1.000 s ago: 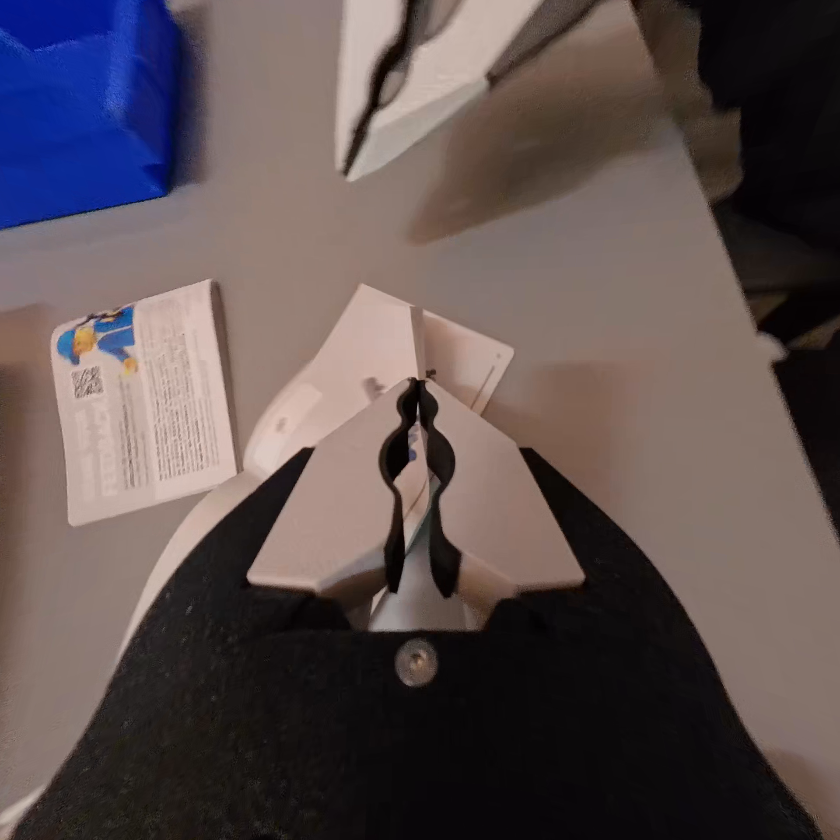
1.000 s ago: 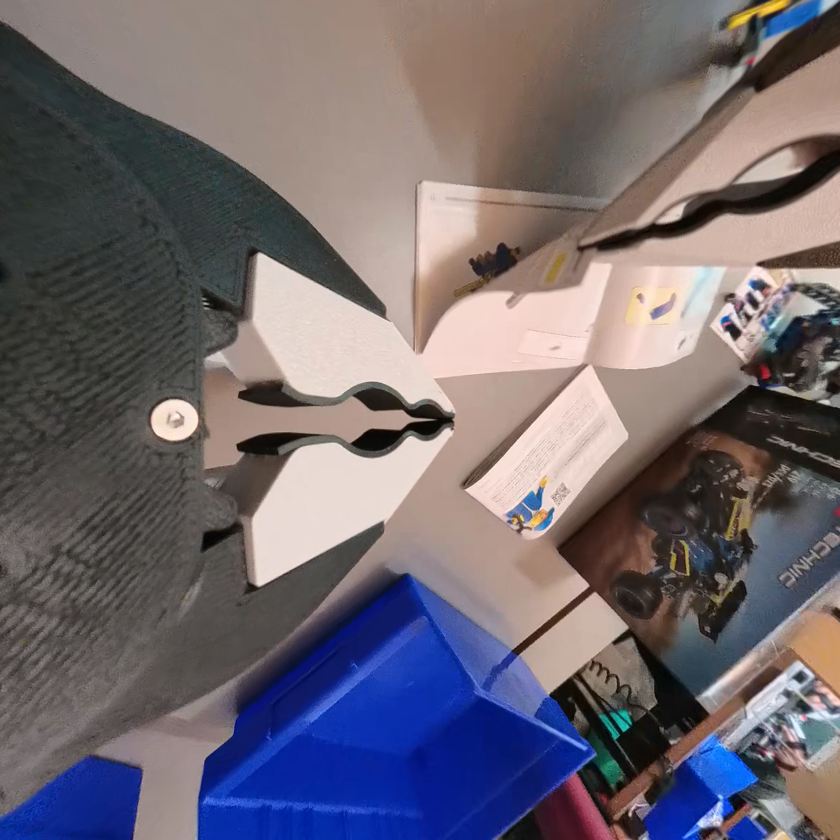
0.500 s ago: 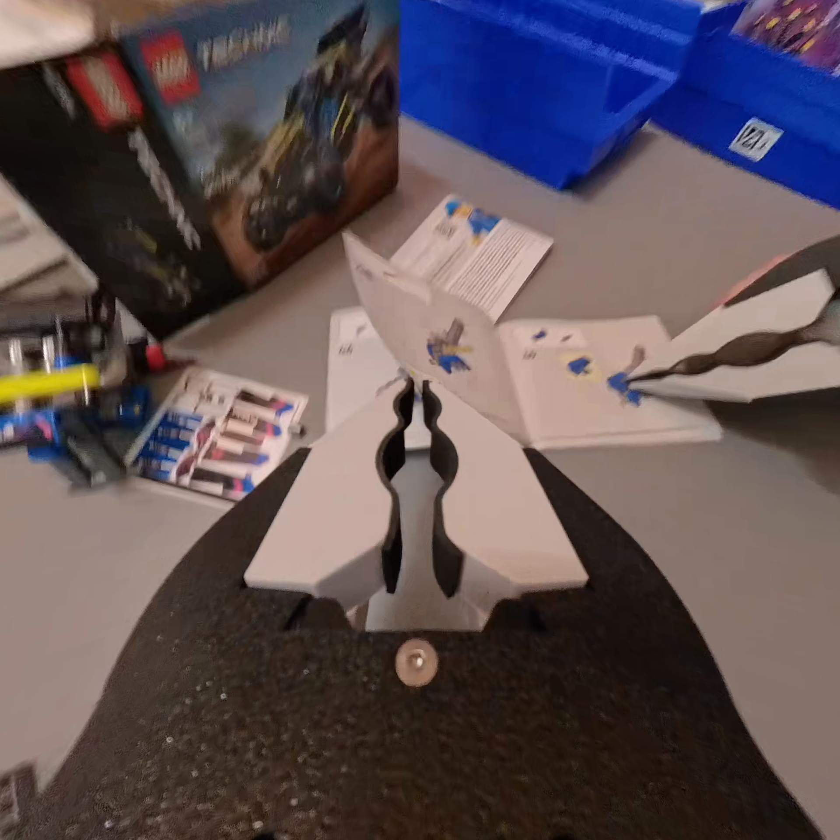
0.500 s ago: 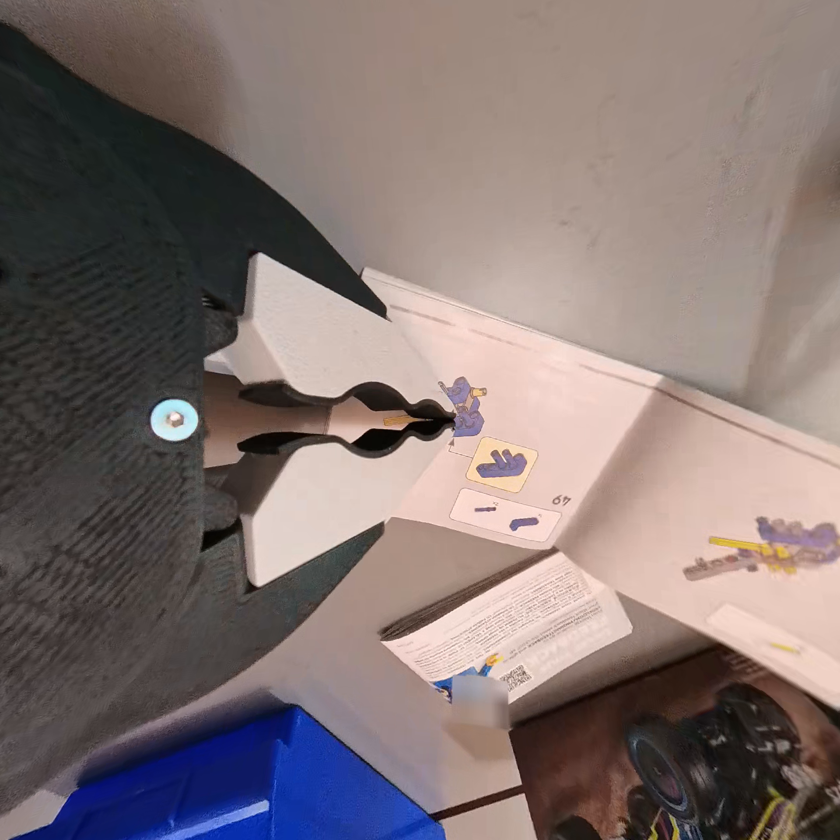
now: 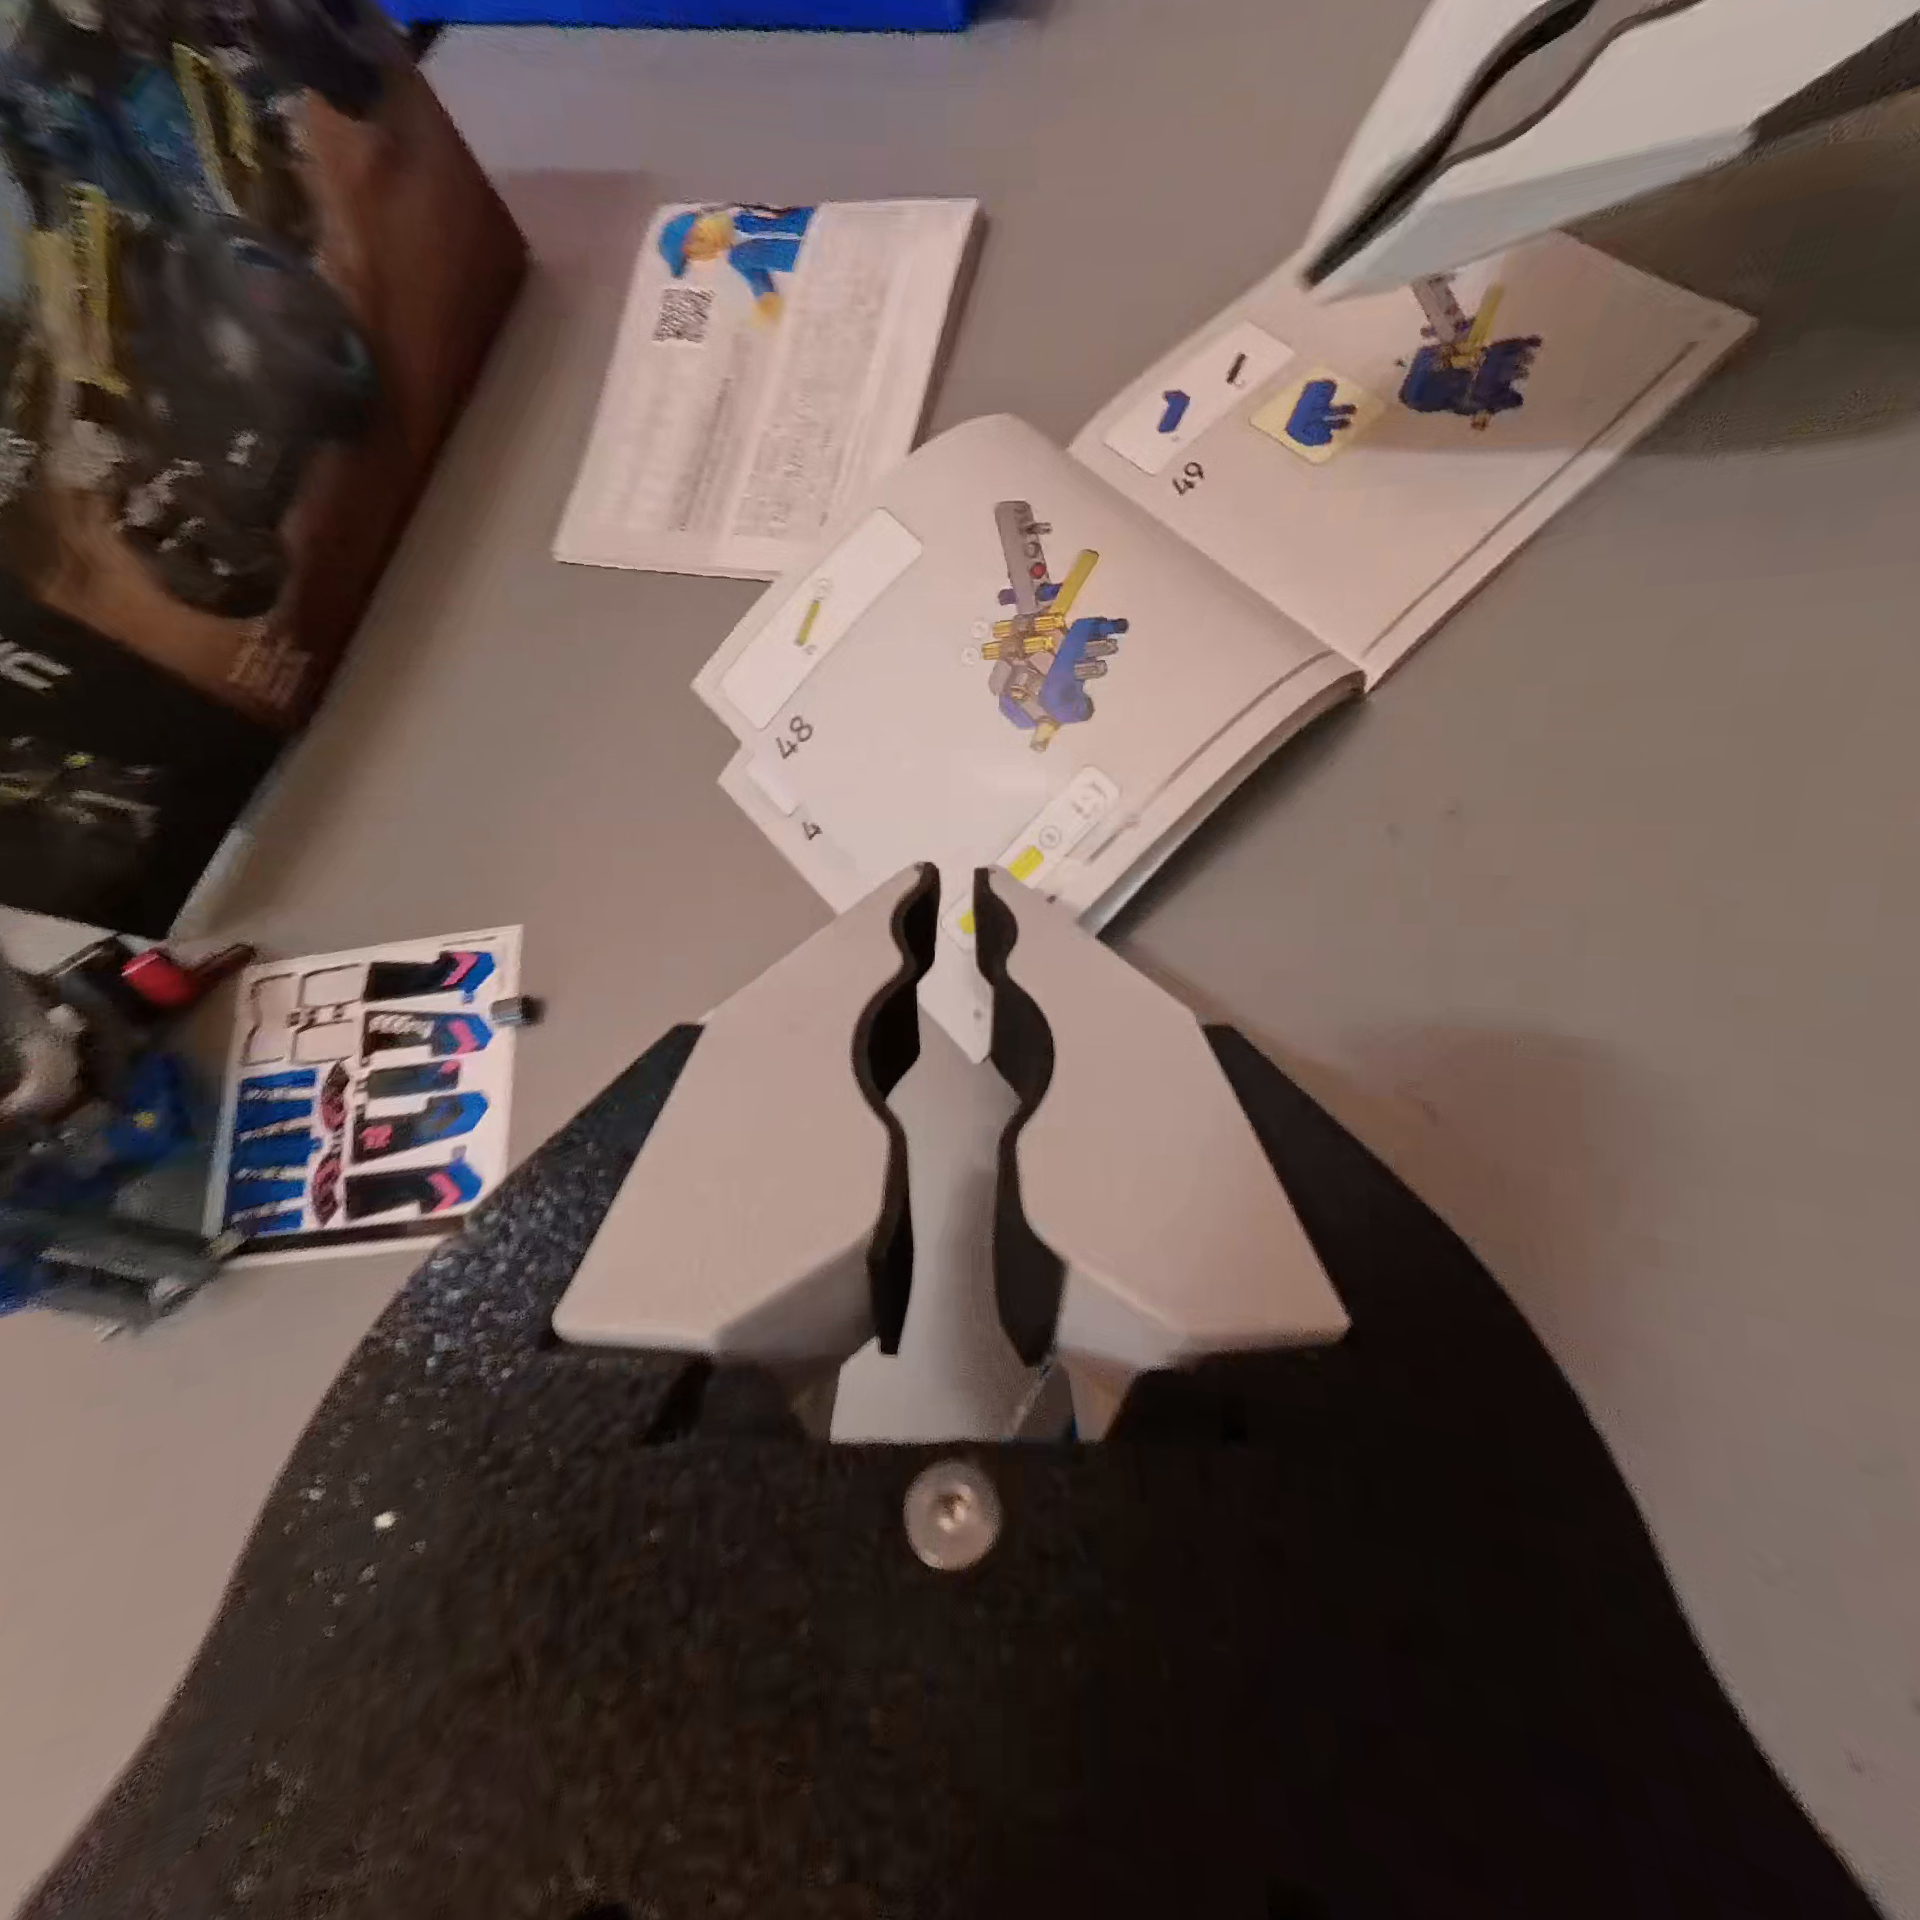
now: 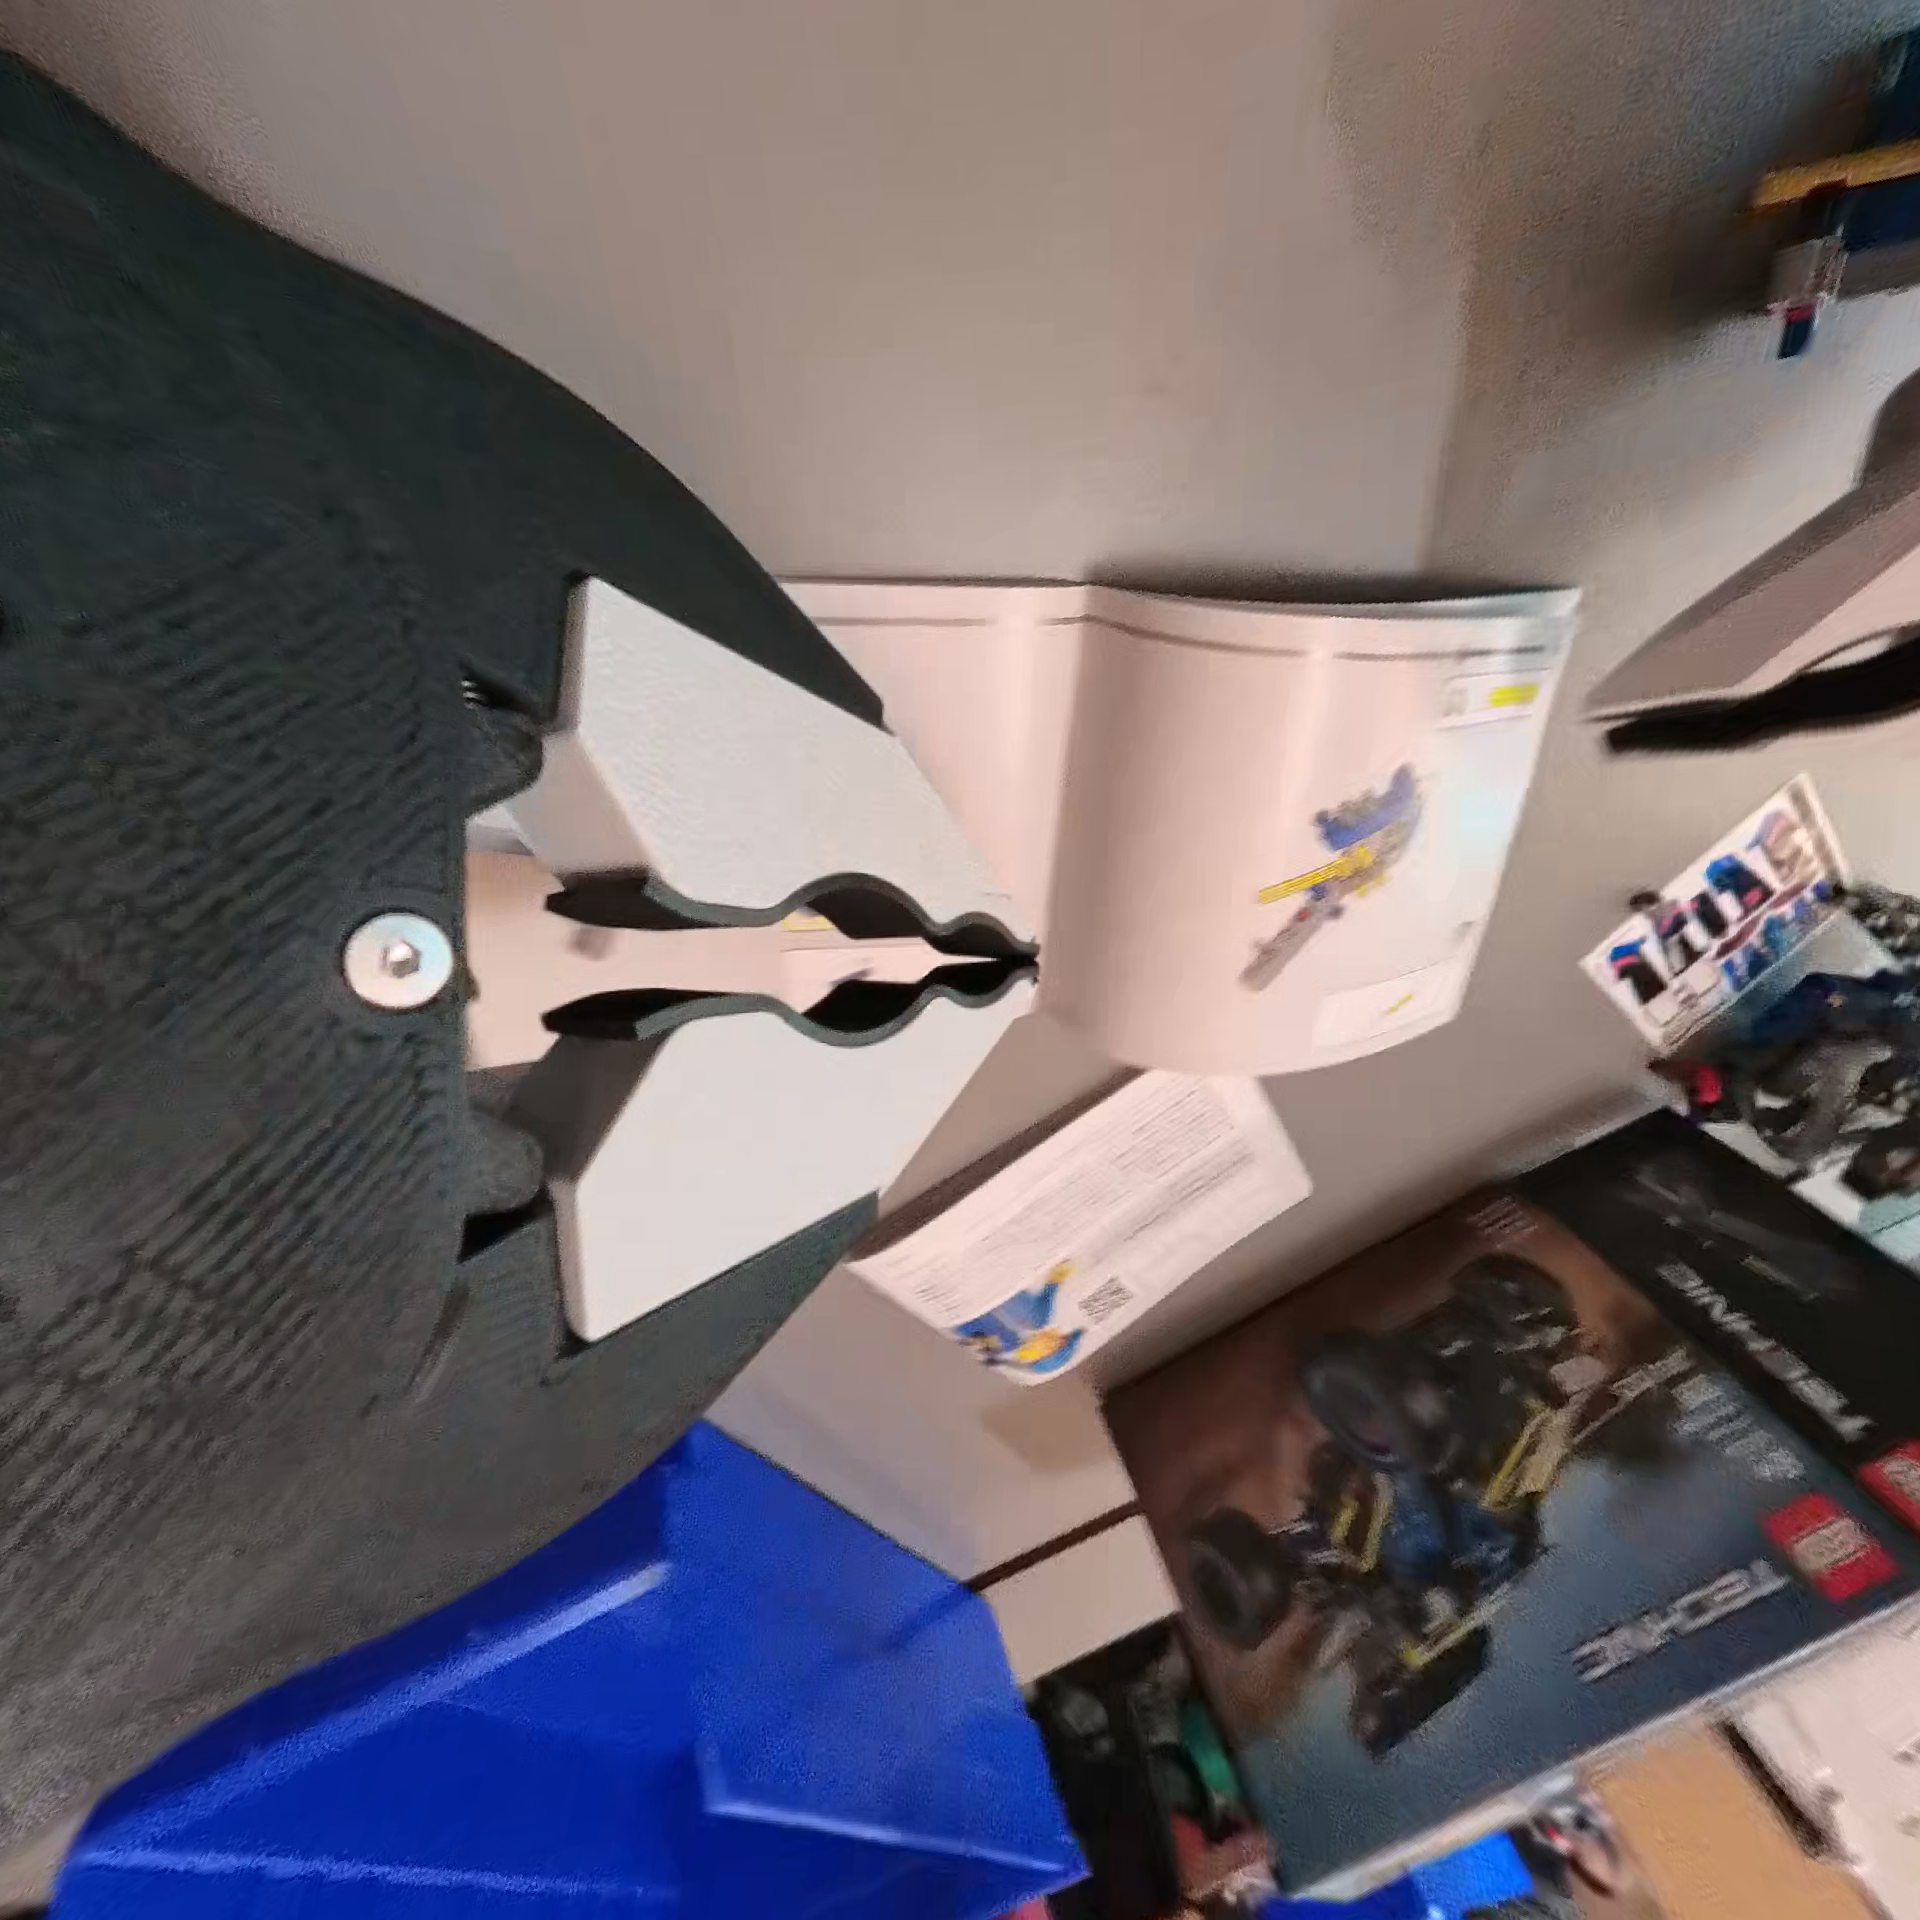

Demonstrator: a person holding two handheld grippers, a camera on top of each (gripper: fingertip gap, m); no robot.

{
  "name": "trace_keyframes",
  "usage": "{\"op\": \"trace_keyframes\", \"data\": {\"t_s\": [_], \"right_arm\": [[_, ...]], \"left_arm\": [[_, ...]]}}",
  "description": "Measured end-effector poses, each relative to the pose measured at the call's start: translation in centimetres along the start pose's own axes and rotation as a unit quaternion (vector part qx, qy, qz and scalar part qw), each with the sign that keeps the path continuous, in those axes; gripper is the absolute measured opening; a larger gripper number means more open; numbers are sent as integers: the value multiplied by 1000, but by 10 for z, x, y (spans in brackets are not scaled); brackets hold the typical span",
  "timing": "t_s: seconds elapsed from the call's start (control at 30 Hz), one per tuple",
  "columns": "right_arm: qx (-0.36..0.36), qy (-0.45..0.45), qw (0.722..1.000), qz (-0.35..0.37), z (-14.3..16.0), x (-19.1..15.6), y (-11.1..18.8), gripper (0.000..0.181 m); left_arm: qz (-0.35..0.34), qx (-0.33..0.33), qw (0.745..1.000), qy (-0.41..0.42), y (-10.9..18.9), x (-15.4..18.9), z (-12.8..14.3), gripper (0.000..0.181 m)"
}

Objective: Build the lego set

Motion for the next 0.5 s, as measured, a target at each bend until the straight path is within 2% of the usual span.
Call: {"op": "trace_keyframes", "data": {"t_s": [0.03,0.13,0.2,0.37,0.5], "right_arm": [[-4,12,1000,5,-5,-1,-13,0],[-42,49,997,-41,-10,-14,-46,0],[-67,84,993,-41,-10,-17,-56,0],[-86,134,986,-44,-12,-20,-56,0],[-74,150,983,-78,-12,-26,-50,0]], "left_arm": [[-1,-12,1000,0,-4,0,1,3],[-16,-29,999,9,-8,-5,4,3],[-20,-30,999,17,-7,-9,6,4],[-36,-52,998,13,0,-18,20,5],[-72,-33,996,31,28,-33,28,5]]}}
Point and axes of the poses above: each gripper's, where its closed fingertips meet, y back along the fingers, z out of its underside, x = y × z across the jaws, the point moved 6 cm from there along y, back along the fingers, and after that the axes turned 11 degrees about -z, right-handed, at the moved point
